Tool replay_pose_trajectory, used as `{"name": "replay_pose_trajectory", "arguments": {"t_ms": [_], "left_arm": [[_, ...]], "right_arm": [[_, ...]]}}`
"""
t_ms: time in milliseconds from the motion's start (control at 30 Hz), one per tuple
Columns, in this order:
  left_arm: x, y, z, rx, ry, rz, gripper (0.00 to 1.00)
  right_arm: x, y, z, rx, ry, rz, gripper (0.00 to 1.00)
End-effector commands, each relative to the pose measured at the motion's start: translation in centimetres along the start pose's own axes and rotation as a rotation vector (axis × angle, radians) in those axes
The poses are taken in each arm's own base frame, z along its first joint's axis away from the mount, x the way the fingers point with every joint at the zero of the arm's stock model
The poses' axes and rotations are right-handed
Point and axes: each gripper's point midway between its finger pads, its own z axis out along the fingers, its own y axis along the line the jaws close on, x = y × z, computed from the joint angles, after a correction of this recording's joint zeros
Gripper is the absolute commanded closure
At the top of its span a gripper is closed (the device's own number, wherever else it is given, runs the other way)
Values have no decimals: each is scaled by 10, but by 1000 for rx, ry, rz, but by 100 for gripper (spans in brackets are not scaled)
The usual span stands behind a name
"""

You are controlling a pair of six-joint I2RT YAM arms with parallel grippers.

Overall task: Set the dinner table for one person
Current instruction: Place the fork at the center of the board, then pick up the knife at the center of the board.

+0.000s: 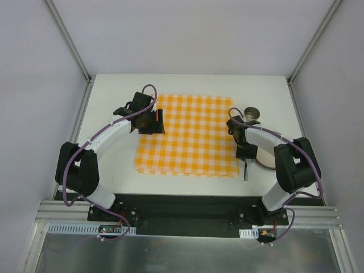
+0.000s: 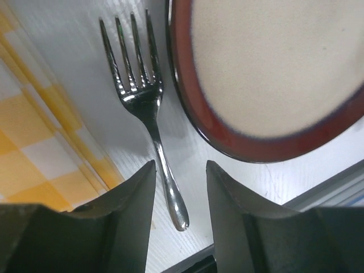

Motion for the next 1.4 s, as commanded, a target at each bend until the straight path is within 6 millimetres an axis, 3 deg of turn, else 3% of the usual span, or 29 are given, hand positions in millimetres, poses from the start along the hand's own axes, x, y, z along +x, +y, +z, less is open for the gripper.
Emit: {"name": "replay_pose_trajectory", "arguments": {"t_ms": [0,133,233,667,933,1200,1367], "left_arm": [[-3,4,-9,-16,-21,-10,39],[-2,4,-9,-13,-17,-12,39],[-1,4,-10,-11,-19,-12,39],[-4,3,-10,-13,-25,-8,39],[-4,4,-5,-16,-13,1,38],[-13,-1,-4,-11,4,2,38],[-15,-4,-2,-6,22,-2,39]], "right_arm": [[-27,-19,-39,12,-119,37,56],[-46,-34,-65,16,-201,63,56],[-59,-50,-74,56,-238,80,55],[-85,-81,-29,47,-119,184,56],[-87,-91,3,16,-28,232,55],[-95,-104,16,-12,-4,285,39],[-101,-114,19,-28,2,327,37]]}}
